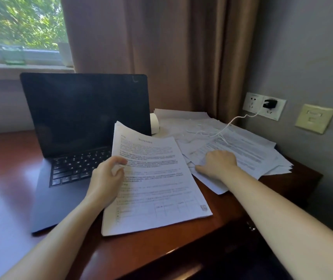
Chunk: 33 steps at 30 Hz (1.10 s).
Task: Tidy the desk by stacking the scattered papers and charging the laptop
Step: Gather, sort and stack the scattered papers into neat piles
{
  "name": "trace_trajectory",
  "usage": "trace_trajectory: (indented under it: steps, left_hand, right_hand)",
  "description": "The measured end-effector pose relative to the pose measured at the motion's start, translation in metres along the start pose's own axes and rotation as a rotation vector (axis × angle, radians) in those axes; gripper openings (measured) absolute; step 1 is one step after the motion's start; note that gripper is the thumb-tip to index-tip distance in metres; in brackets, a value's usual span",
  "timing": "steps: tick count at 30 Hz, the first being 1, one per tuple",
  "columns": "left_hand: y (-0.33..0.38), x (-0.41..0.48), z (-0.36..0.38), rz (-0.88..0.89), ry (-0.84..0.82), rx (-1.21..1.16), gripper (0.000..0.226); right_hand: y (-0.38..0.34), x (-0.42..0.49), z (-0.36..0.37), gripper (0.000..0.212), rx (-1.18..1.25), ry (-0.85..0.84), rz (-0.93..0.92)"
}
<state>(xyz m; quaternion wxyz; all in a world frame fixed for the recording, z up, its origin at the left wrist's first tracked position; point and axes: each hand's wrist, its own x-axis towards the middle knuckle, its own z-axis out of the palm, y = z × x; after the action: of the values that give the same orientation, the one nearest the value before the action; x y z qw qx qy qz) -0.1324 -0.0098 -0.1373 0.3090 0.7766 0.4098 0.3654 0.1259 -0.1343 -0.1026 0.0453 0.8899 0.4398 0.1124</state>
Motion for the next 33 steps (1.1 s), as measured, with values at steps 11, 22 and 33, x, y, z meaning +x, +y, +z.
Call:
trace_trajectory:
  steps: [11, 22, 33]
  left_hand:
    - [0.006, -0.005, -0.008, 0.025, -0.006, -0.014, 0.027]
    - [0.006, -0.008, -0.008, 0.065, -0.025, -0.07, 0.029]
    - [0.01, -0.011, -0.01, -0.086, -0.093, -0.141, 0.069]
  right_hand:
    - [0.002, 0.002, -0.008, 0.036, -0.064, -0.068, -0.178]
    - [0.021, 0.001, 0.002, 0.021, 0.03, 0.019, -0.108]
    - [0.001, -0.053, -0.009, 0.024, 0.036, 0.233, -0.08]
